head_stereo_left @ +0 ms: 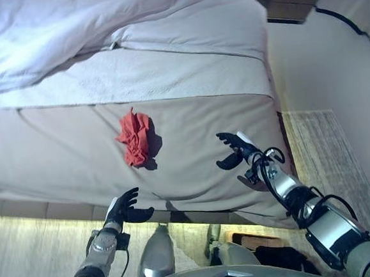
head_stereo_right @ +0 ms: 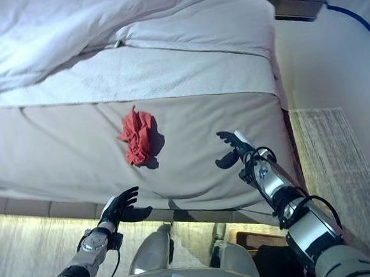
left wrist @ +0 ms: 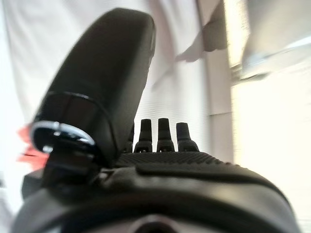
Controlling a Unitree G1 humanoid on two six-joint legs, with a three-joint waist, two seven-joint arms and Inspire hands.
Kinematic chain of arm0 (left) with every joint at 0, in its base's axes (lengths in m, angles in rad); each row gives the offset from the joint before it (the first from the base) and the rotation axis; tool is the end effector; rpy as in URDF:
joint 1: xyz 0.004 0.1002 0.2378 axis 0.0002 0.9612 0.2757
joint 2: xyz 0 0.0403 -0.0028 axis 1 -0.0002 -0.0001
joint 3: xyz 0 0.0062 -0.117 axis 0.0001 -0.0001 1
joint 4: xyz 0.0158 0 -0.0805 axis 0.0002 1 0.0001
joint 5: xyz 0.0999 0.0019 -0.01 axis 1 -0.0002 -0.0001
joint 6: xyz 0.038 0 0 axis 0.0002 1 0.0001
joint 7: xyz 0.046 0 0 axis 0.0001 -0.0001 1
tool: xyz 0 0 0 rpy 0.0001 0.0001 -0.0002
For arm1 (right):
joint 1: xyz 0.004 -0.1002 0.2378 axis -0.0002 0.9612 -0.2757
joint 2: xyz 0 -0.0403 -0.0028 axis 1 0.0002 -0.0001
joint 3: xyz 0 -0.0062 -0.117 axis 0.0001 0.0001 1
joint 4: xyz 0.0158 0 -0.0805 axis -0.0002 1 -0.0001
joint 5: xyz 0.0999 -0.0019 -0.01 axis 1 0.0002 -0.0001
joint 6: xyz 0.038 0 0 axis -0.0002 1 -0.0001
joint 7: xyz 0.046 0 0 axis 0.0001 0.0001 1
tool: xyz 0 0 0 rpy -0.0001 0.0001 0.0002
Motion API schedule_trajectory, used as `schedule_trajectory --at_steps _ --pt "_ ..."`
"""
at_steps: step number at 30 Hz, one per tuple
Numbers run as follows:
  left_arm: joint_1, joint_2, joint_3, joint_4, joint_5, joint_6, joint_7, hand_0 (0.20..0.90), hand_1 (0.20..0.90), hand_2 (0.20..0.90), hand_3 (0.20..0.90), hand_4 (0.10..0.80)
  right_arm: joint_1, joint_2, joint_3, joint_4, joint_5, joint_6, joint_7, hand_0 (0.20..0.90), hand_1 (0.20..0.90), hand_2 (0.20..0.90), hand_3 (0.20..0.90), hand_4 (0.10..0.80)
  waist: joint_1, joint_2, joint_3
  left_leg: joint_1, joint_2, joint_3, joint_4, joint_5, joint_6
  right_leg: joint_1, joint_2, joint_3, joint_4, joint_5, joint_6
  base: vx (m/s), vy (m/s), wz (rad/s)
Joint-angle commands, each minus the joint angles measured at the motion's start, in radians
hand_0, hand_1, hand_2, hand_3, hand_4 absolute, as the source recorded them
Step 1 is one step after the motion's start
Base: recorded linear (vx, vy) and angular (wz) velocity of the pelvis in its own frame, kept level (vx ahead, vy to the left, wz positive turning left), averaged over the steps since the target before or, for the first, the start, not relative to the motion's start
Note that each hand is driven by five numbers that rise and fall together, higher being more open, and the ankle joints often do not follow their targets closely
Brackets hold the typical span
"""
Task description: Pick up the clothes from the bed and place them into the basket
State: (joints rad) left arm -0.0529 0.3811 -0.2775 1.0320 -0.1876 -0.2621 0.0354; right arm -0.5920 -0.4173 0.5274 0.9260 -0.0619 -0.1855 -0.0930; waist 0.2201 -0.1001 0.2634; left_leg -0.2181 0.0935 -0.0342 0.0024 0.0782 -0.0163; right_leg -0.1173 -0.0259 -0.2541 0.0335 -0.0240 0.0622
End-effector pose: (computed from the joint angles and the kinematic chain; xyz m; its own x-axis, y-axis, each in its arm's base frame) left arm 0.1310 0.2514 -0.0943 0.7401 0.1444 -0.6568 0.0888 0.9471 0.3083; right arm 0.2965 -0.1959 0.0149 0.9567 0.1427 -0.2538 -0.2800 0.6900 -0.6674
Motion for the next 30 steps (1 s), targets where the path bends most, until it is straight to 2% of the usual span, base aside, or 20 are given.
schedule_trajectory --at_steps 1,5,8,14,15,24,28,30 --pt "-0.039 0.041 -0.016 -0.018 0.058 -0.025 0.026 0.9 0.9 0.9 0.9 0.8 -0.242 -0.06 -0.004 -0.029 -0.046 -0.135 -0.096 0.9 0.9 0.9 0.9 0.8 0.056 -0.017 0.054 -0.002 -0.024 0.031 0.045 -0.013 -0.046 0.028 -0.037 -0.018 0.06 0.018 0.008 -0.066 -0.099 0.39" --pt "-0.039 0.06 0.012 0.025 -0.016 0.001 0.042 0.9 0.9 0.9 0.9 0.8 -0.36 -0.062 0.048 -0.011 -0.092 -0.136 -0.151 0.9 0.9 0.9 0.9 0.8 0.111 0.002 0.101 -0.05 -0.031 -0.017 0.059 -0.006 -0.056 -0.009 -0.036 -0.068 0.08 0.013 -0.009 -0.018 -0.076 0.19" --pt "-0.024 0.069 0.049 0.039 -0.027 -0.02 0.048 0.9 0.9 0.9 0.9 0.8 -0.432 -0.065 0.097 -0.017 -0.136 -0.115 -0.183 0.9 0.9 0.9 0.9 0.8 0.146 0.016 0.134 -0.094 -0.045 -0.049 0.078 -0.003 -0.058 -0.049 -0.042 -0.095 0.099 0.02 -0.017 0.001 -0.043 0.16" --pt "-0.028 0.093 0.081 0.014 -0.034 -0.05 0.057 0.9 0.9 0.9 0.9 0.8 -0.568 -0.068 0.162 0.005 -0.172 -0.042 -0.235 0.9 0.9 0.9 0.9 0.8 0.206 0.038 0.196 -0.223 -0.087 -0.085 0.176 -0.009 -0.044 -0.156 -0.073 -0.148 0.195 0.02 -0.026 0.018 -0.036 0.32" --pt "-0.033 0.099 0.086 0.006 -0.032 -0.042 0.052 0.9 0.9 0.9 0.9 0.8 -0.593 -0.066 0.169 0.009 -0.177 -0.029 -0.245 0.9 0.9 0.9 0.9 0.8 0.214 0.037 0.204 -0.238 -0.096 -0.094 0.205 -0.045 -0.044 -0.171 -0.075 -0.138 0.227 -0.009 -0.018 0.091 -0.056 0.38" --pt "-0.052 0.116 0.079 -0.049 -0.056 -0.046 0.043 0.9 0.9 0.9 0.9 0.8 -0.69 -0.068 0.191 0.096 -0.185 0.027 -0.232 0.9 0.9 0.9 0.9 0.8 0.232 0.061 0.256 -0.394 -0.133 -0.101 0.359 -0.075 -0.016 -0.312 -0.119 -0.141 0.38 -0.04 -0.011 0.02 0.025 0.16" --pt "-0.034 0.115 0.072 -0.101 -0.086 -0.046 0.047 0.9 0.9 0.9 0.9 0.8 -0.699 -0.073 0.196 0.122 -0.194 0.014 -0.199 0.9 0.9 0.9 0.9 0.8 0.23 0.084 0.257 -0.458 -0.141 -0.105 0.405 -0.08 -0.008 -0.384 -0.142 -0.127 0.434 -0.056 -0.008 -0.04 0.093 -0.04" --pt "-0.011 0.115 0.068 -0.132 -0.095 -0.05 0.048 0.9 0.9 0.9 0.9 0.8 -0.692 -0.075 0.203 0.122 -0.204 -0.022 -0.171 0.9 0.9 0.9 0.9 0.8 0.229 0.099 0.257 -0.484 -0.143 -0.107 0.427 -0.086 -0.005 -0.418 -0.152 -0.115 0.467 -0.071 -0.006 -0.014 0.086 -0.06"
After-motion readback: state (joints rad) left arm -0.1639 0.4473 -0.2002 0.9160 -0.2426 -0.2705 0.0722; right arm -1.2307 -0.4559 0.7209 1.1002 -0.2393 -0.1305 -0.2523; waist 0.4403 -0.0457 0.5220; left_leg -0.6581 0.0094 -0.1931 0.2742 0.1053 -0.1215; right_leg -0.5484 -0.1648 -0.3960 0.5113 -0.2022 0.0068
